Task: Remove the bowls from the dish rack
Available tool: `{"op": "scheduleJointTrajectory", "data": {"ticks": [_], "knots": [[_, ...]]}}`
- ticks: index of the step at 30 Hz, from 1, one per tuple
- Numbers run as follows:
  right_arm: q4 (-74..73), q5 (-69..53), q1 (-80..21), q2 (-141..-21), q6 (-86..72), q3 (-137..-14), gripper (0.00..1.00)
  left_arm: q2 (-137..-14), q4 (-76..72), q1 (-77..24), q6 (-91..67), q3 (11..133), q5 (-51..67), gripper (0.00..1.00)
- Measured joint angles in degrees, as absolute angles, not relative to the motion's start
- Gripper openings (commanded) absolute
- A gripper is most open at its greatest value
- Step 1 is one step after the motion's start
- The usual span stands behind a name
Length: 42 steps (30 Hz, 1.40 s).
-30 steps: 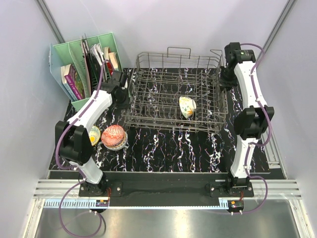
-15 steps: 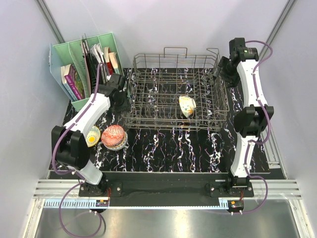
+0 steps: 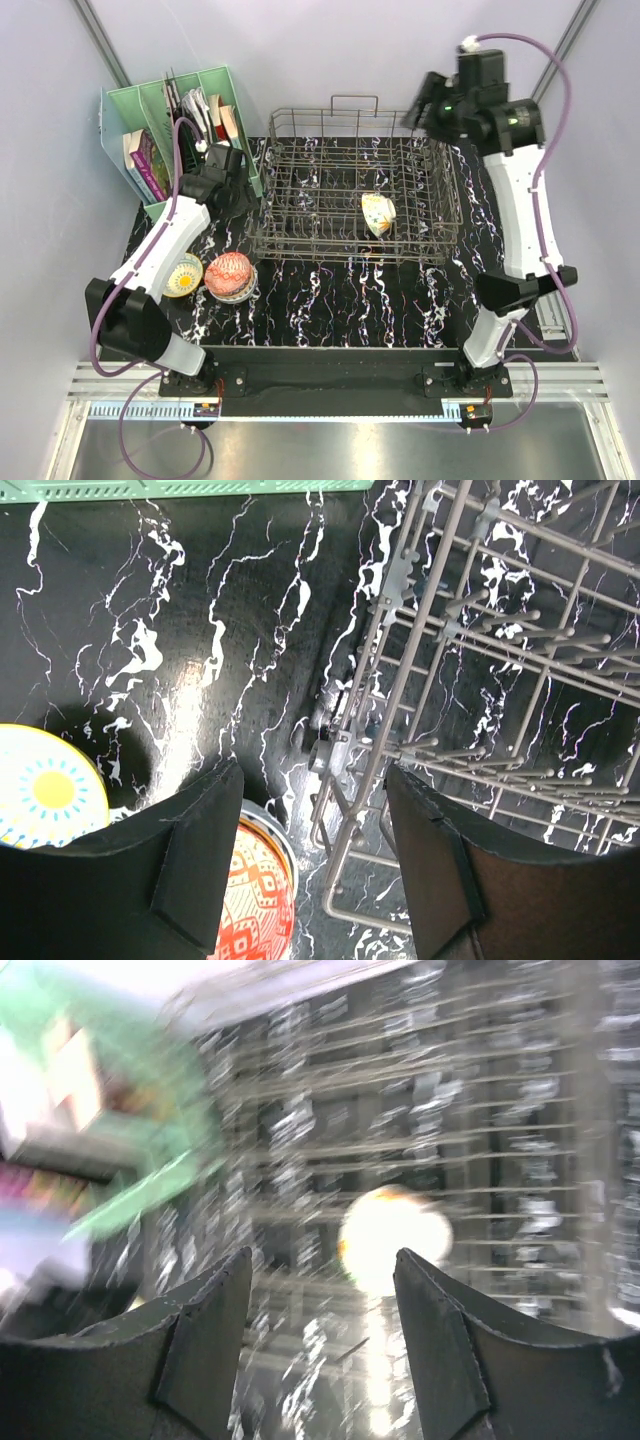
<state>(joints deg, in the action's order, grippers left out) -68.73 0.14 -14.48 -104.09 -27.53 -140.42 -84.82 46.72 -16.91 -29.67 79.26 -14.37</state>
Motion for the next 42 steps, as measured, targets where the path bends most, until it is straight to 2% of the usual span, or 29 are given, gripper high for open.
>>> {"op": "scheduleJointTrajectory", "data": {"ticks": [5, 13, 22, 34, 42], "knots": [[-70.8, -1.3, -21.8, -109.3, -27.9, -139.3, 0.73, -84.8, 46.5, -16.9, -30.4, 79.2, -14.3, 0.63], [-75.0, -1.2, -21.8, -118.5, -27.9, -127.3, 0.73, -82.1, 45.5, -16.9, -31.8, 75.0, -13.4, 0.63], [-76.2, -1.0, -23.2, -122.3, -27.9, -135.6, 0.74, -81.4, 45.1, -17.3, -32.7, 73.3, -12.2, 0.63], [-76.6, 2.5, -26.8, -127.5, -27.4, -135.0, 0.75, -81.0, 43.9, -17.9, -33.1, 70.6, -11.4, 0.63], [-76.5, 11.8, -26.9, -127.7, -26.1, -133.8, 0.75, -79.8, 43.0, -18.2, -33.8, 69.2, -11.0, 0.62]]}}
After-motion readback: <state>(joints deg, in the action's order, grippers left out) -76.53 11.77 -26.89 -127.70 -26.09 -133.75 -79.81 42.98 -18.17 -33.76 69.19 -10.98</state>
